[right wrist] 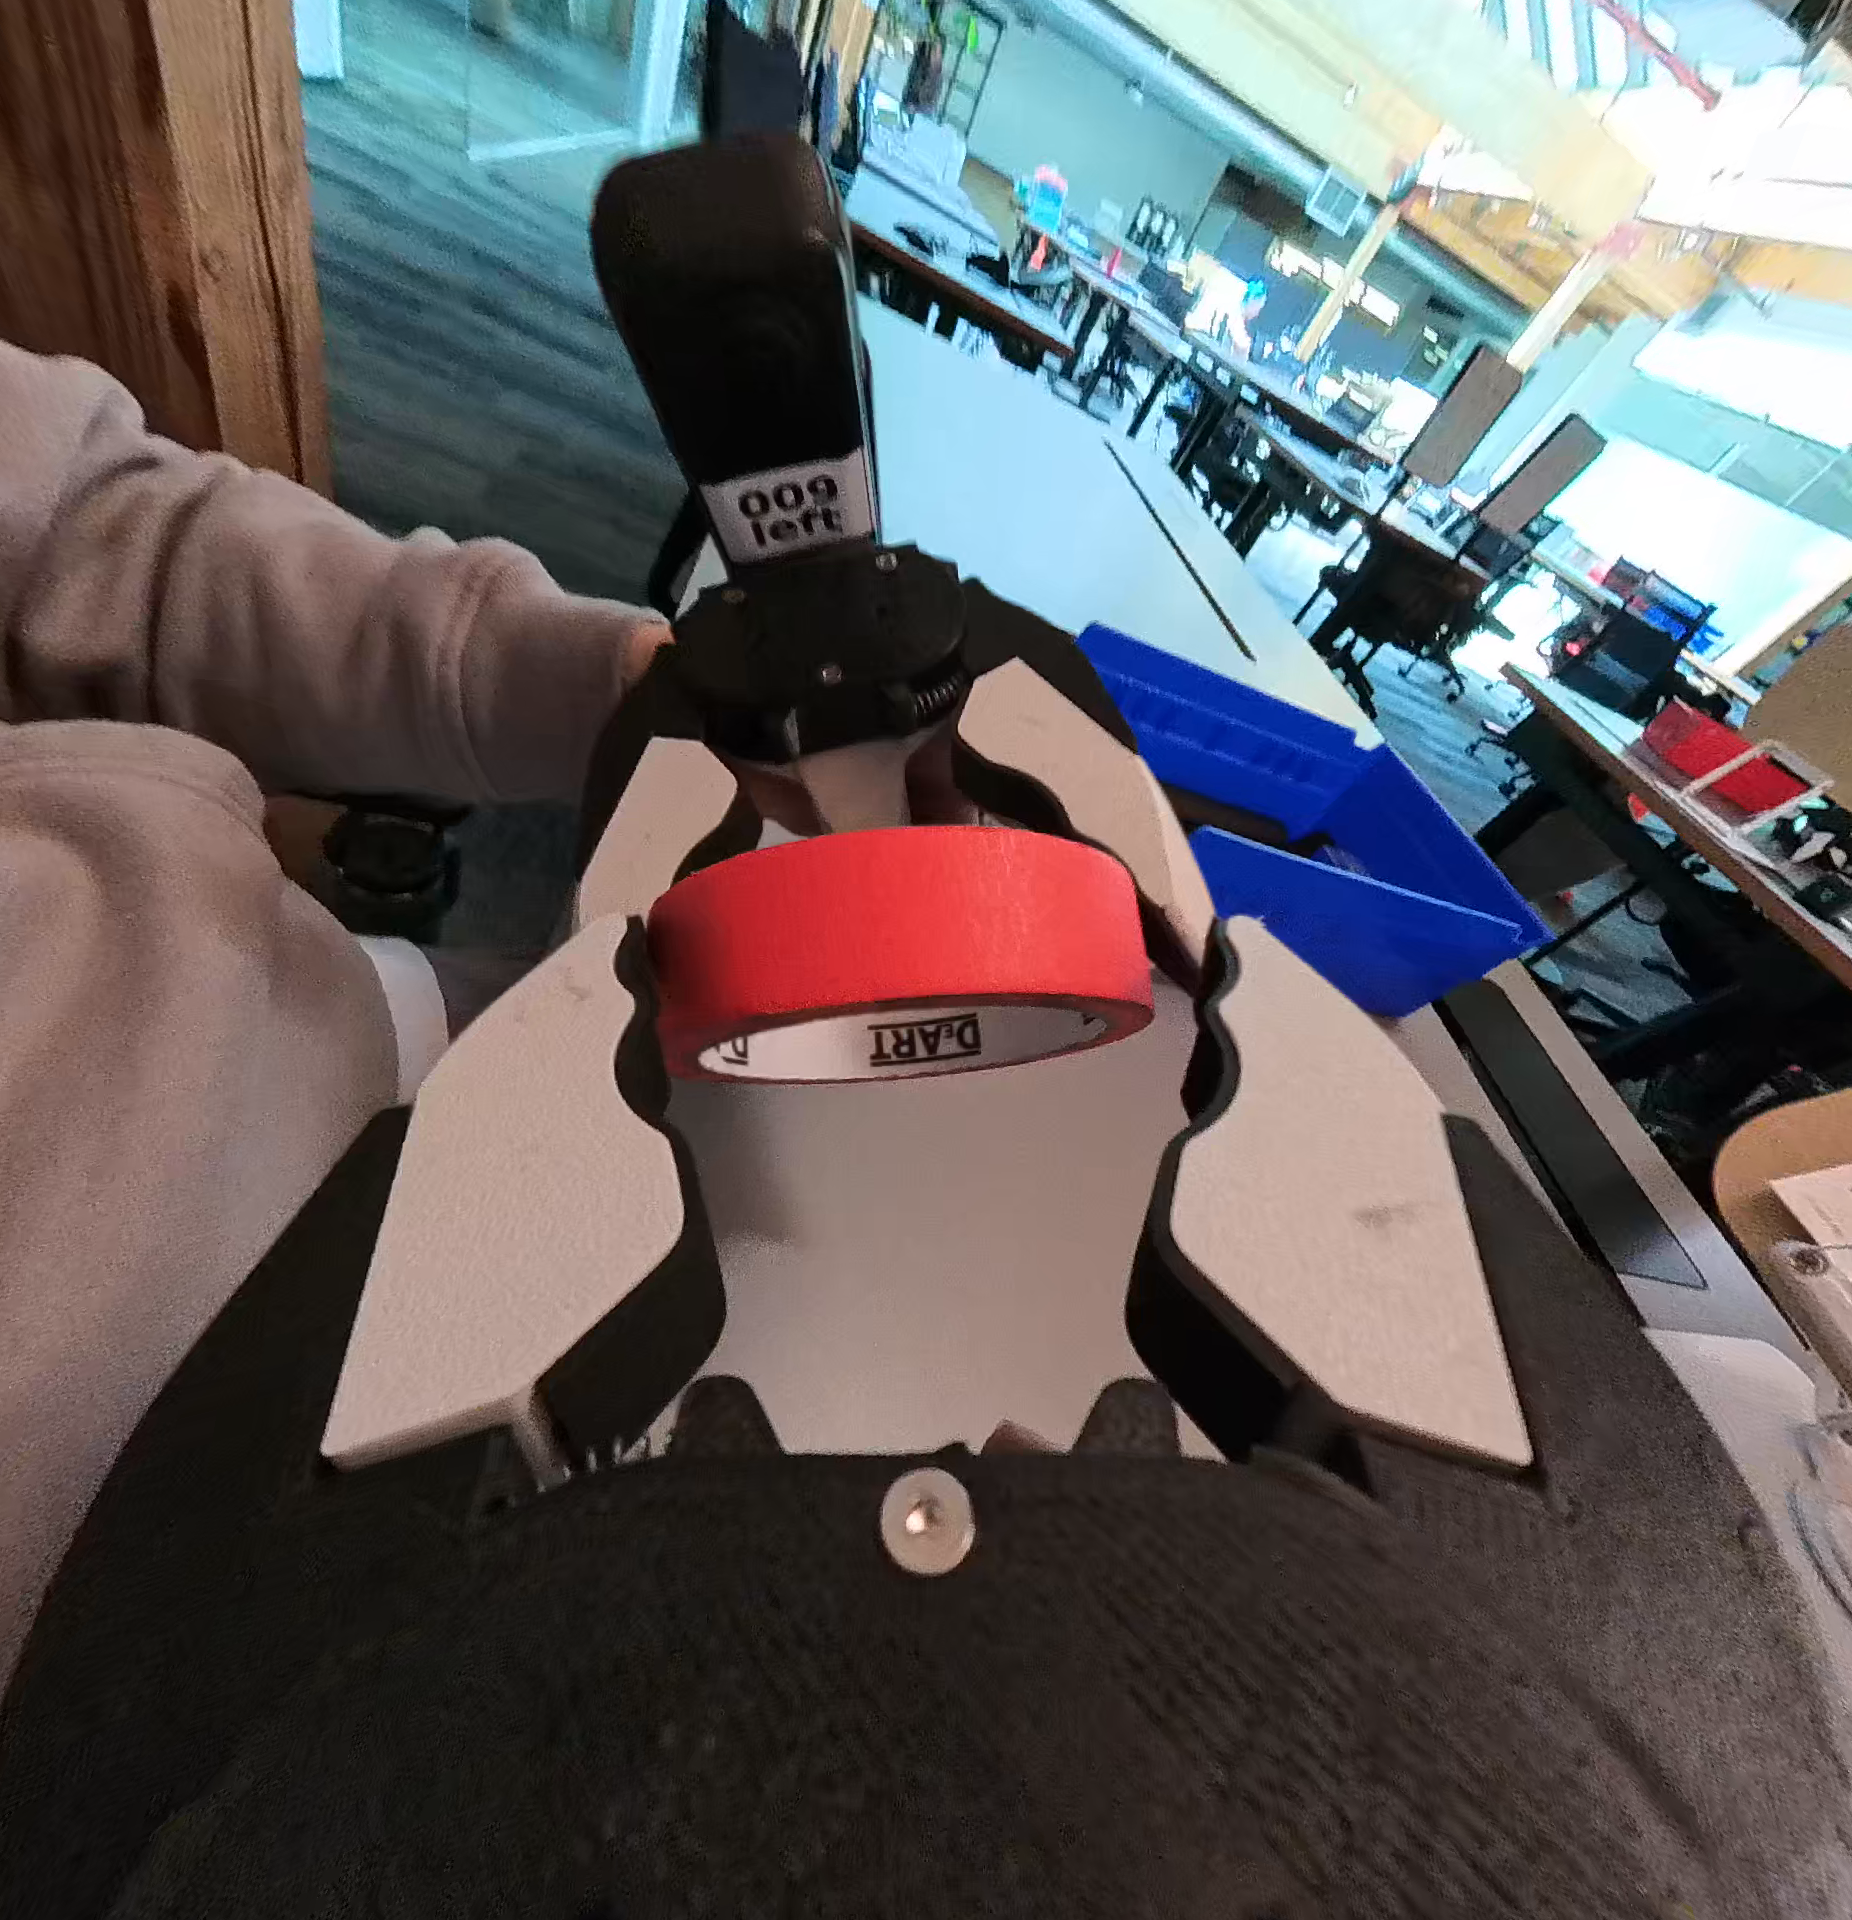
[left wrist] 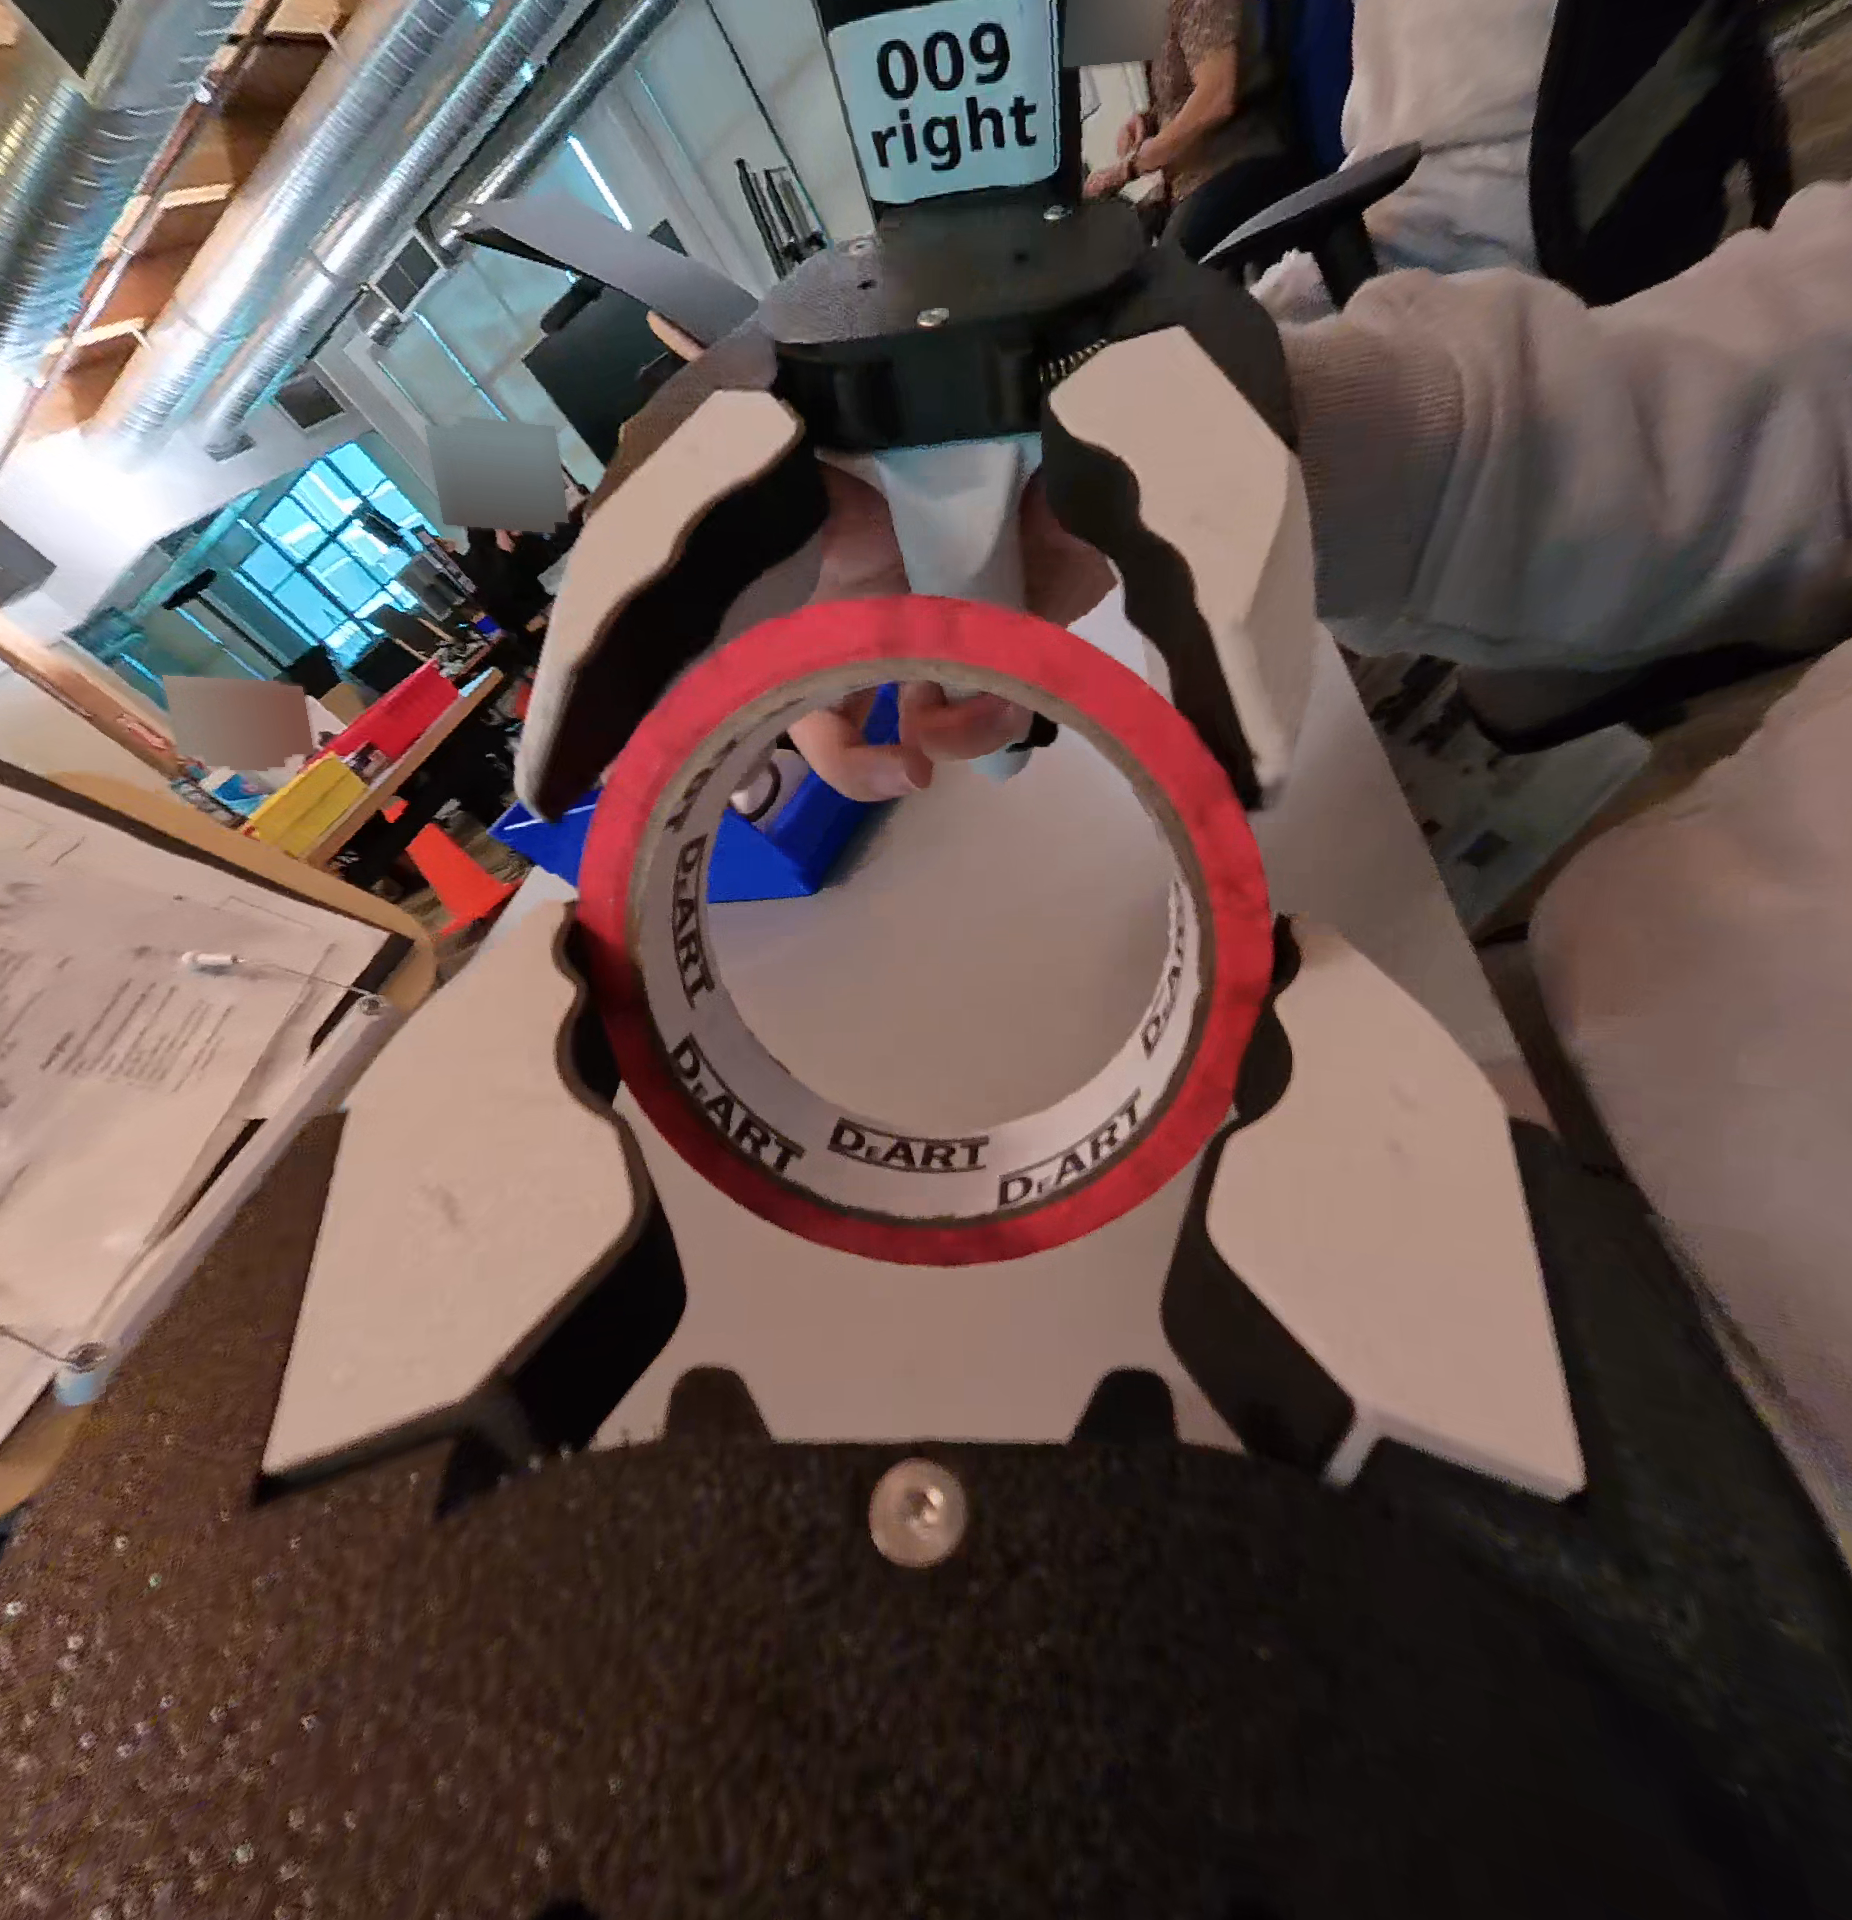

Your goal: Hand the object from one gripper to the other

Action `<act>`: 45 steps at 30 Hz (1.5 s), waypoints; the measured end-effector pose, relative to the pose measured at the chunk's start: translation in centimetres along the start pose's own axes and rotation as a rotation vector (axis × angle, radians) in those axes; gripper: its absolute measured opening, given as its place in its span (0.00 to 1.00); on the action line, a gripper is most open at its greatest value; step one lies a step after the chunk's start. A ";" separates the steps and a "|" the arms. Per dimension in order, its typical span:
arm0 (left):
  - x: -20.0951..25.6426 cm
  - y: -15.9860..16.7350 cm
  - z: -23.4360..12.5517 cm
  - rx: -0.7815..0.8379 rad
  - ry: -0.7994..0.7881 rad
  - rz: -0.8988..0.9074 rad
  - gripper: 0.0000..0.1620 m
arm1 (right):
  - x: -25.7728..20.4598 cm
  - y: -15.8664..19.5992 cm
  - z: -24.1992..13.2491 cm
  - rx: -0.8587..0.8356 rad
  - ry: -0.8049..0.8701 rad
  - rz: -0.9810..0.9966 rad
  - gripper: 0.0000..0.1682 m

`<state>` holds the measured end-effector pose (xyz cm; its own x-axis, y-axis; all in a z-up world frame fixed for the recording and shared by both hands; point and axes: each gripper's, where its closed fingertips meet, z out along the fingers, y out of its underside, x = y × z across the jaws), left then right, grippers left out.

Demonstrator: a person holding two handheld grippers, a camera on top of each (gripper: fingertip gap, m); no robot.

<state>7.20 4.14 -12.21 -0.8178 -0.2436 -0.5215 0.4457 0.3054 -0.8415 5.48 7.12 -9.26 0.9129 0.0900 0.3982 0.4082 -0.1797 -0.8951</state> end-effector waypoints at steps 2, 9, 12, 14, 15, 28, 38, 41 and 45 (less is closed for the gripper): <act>-0.2 0.3 0.2 -0.027 -0.030 0.038 0.72 | -0.1 0.6 0.3 -0.031 -0.002 -0.011 0.58; -0.5 1.1 0.1 -0.074 -0.052 0.090 0.72 | -0.1 2.6 0.8 -0.172 0.025 -0.125 0.59; -0.7 1.8 0.0 -0.121 -0.064 0.118 0.73 | 0.1 3.1 1.1 -0.221 0.035 -0.145 0.59; -0.8 1.8 -0.1 -0.123 -0.080 0.137 0.72 | 0.2 3.0 1.1 -0.214 0.040 -0.155 0.59; -1.2 1.8 -0.2 -0.128 -0.107 0.145 0.72 | 0.5 2.9 1.1 -0.214 0.059 -0.149 0.59; -6.2 -1.2 -1.7 -0.207 -0.648 0.550 0.36 | 8.8 0.8 -2.0 0.136 0.448 0.479 0.59; -6.4 -2.8 -2.7 -0.093 -0.610 0.385 0.17 | 7.1 -0.8 -2.2 0.145 0.357 0.264 0.58; -6.5 -3.8 -4.0 0.084 -0.494 0.133 0.17 | 7.1 -1.5 -3.6 0.204 0.342 0.176 0.58; -5.5 -5.0 -5.7 0.374 -0.206 -0.234 0.17 | 6.8 -1.8 -4.0 0.294 0.239 0.304 0.53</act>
<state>7.43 9.18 -4.31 -0.8396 -0.4545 -0.2976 0.3895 -0.1218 -0.9129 11.00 4.17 -4.17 0.9810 -0.1571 0.1139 0.1341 0.1243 -0.9831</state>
